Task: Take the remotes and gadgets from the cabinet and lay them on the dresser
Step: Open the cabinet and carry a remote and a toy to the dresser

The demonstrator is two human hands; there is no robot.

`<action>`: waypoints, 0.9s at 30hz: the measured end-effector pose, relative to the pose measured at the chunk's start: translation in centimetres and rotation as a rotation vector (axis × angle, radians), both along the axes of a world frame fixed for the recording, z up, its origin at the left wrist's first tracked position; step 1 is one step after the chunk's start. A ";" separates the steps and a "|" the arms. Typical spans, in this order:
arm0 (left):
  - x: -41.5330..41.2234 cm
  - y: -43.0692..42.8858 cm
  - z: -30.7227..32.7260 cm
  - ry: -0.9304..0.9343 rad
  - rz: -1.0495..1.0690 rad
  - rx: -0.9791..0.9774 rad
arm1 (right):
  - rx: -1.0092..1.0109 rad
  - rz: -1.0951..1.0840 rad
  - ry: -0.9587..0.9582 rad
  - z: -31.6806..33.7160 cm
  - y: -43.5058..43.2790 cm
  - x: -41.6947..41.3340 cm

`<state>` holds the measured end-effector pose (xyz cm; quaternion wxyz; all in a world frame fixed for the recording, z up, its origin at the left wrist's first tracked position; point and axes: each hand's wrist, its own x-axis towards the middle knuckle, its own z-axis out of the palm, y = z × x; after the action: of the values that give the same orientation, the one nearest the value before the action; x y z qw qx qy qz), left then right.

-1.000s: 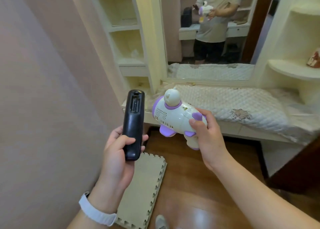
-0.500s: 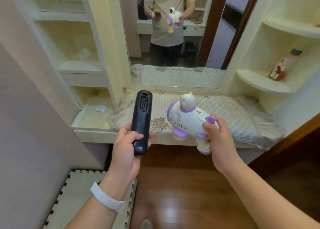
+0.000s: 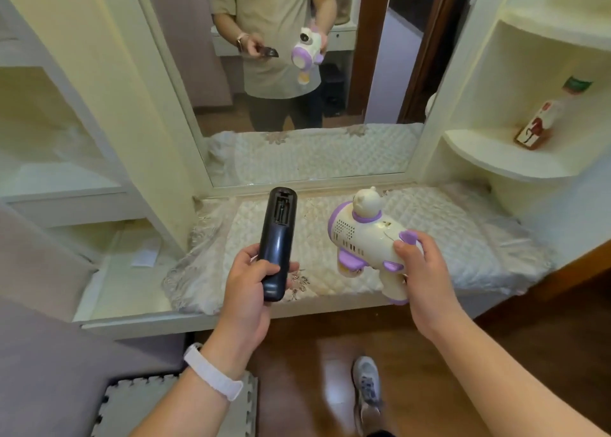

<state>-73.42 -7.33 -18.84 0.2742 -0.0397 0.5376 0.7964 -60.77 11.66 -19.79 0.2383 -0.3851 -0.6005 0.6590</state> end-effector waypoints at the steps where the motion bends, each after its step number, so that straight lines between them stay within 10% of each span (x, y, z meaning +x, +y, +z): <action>1: -0.7 1.1 -0.5 -0.005 0.003 -0.014 | -0.012 0.006 -0.008 -0.7 1.1 -0.9; 27: -12.0 18.5 -10.1 -0.112 0.239 -0.617 | -0.391 0.361 -0.227 -12.3 21.0 -18.2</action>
<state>-85.39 11.19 -28.98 0.1830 -0.2275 0.7290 0.6191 -78.97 32.64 -32.07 -0.0302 -0.3821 -0.5438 0.7465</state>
